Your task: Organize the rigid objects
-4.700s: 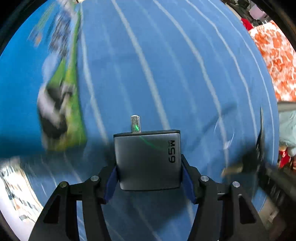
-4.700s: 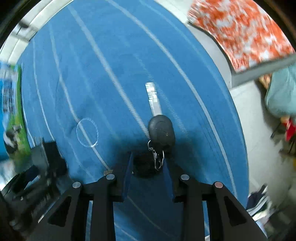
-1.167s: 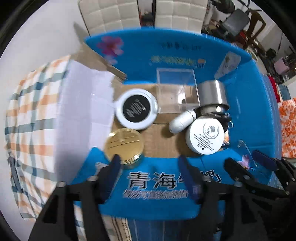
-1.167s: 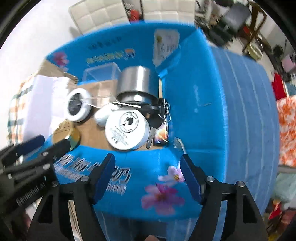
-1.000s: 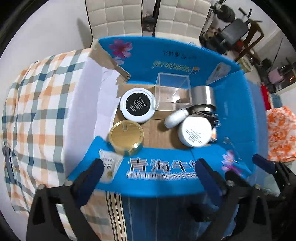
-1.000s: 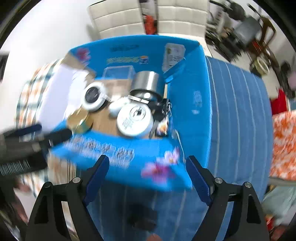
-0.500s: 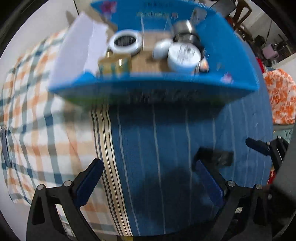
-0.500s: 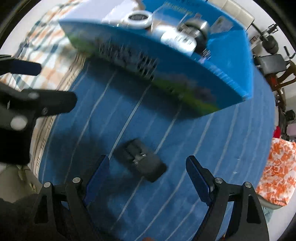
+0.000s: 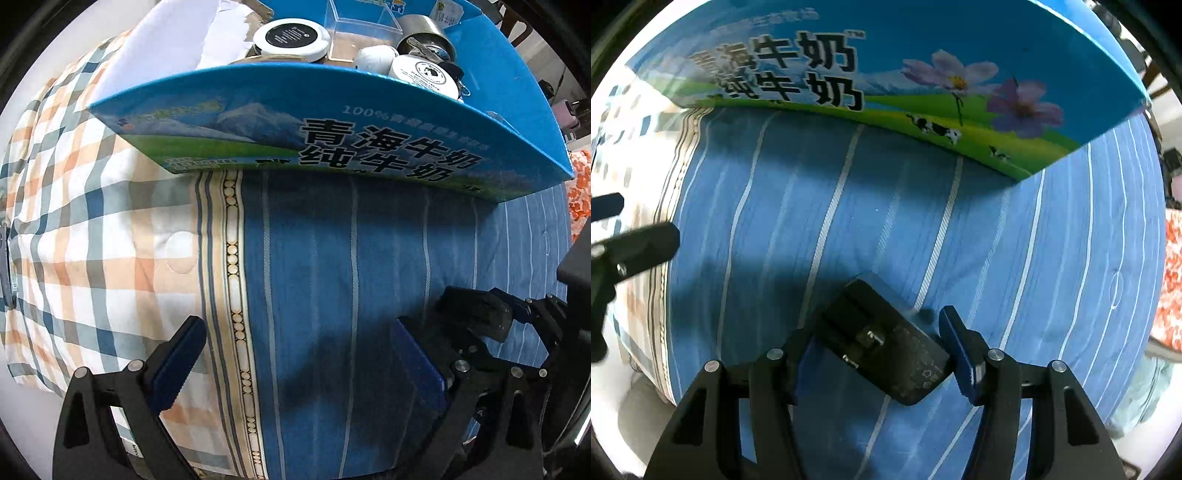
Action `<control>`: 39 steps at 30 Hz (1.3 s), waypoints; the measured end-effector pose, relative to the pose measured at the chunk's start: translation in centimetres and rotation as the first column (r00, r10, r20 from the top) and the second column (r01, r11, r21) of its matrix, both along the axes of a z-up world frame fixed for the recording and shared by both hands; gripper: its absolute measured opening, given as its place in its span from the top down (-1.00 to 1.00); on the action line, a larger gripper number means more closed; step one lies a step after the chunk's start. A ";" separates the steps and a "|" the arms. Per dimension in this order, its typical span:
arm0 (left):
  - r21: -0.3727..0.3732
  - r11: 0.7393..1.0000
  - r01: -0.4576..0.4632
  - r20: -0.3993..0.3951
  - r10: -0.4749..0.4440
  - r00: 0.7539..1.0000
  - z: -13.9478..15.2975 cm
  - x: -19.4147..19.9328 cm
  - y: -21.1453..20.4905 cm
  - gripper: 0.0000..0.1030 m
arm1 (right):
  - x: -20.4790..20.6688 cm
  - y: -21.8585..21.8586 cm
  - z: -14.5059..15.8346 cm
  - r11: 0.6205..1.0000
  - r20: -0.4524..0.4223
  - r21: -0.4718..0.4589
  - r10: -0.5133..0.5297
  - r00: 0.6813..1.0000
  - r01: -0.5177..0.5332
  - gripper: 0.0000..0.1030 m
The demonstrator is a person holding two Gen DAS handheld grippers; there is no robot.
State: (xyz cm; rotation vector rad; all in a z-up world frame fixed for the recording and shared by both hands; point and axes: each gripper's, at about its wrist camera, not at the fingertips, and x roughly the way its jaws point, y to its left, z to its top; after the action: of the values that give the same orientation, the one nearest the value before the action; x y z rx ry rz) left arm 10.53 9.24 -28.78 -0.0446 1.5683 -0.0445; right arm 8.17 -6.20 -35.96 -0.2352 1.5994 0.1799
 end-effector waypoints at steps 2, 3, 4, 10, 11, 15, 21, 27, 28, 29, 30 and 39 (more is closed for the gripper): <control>-0.003 1.000 0.005 -0.001 -0.005 1.000 -0.1 -0.1 -0.5 -0.99 | 0.4 -0.5 -0.5 1.000 -0.019 0.014 -0.027 0.999 0.027 -0.18; -0.002 1.000 0.008 -0.001 -0.008 1.000 -0.1 -0.2 -0.9 -0.99 | 0.6 -1.0 -0.8 0.998 -0.033 0.031 -0.054 0.998 0.055 -0.04; -0.003 1.000 0.014 -0.003 -0.014 1.000 -0.1 -0.2 -1.2 -0.99 | 0.8 -1.2 -1.1 0.997 -0.047 0.035 -0.067 0.997 0.069 0.19; 0.004 0.999 0.036 -0.014 -0.036 0.999 -0.5 -0.3 -2.4 -0.99 | 1.5 -1.9 -1.3 0.995 -0.017 0.014 -0.102 0.995 0.102 0.33; 0.004 0.999 0.037 -0.015 -0.037 0.999 -0.4 -0.4 -2.6 -0.99 | 1.5 -2.1 -1.1 0.994 -0.011 0.011 -0.105 0.994 0.105 0.33; 0.011 0.999 0.044 -0.002 -0.044 0.999 0.2 -0.2 -3.0 -0.99 | 1.3 -1.8 0.1 0.991 -0.004 0.029 -0.133 0.991 0.133 0.36; 0.037 0.999 0.037 0.117 -0.041 0.992 4.3 0.0 -3.5 -0.99 | -0.2 -1.9 4.5 0.982 0.004 0.099 -0.160 0.987 0.159 0.36; 0.016 1.000 -0.014 0.201 0.010 0.980 8.3 0.6 -2.5 -0.99 | 0.3 -2.8 11.5 0.955 0.061 0.221 -0.215 0.975 0.197 0.36; 0.013 1.000 -0.022 0.209 0.019 0.978 8.9 0.7 -2.3 -0.99 | 0.5 -2.9 13.3 0.951 0.087 0.240 -0.222 0.971 0.196 0.36; 0.006 0.999 -0.033 0.225 0.031 0.974 9.8 1.0 -2.1 -0.99 | 0.6 -2.8 14.7 0.948 0.114 0.256 -0.222 0.968 0.187 0.36; -0.003 0.999 -0.040 0.242 0.040 0.969 10.5 1.3 -1.3 -0.99 | 1.0 -2.7 16.2 0.944 0.142 0.272 -0.229 0.963 0.185 0.36; 0.000 0.999 -0.052 0.350 0.049 0.935 13.3 5.7 0.3 -0.99 | 7.7 0.7 20.2 0.928 0.253 0.337 -0.254 0.934 0.161 0.36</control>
State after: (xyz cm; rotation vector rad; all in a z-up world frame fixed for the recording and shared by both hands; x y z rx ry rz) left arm 16.27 9.54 -15.47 -0.0656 1.2090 -0.0038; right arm 15.86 -5.46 -15.73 0.1515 1.2681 0.2183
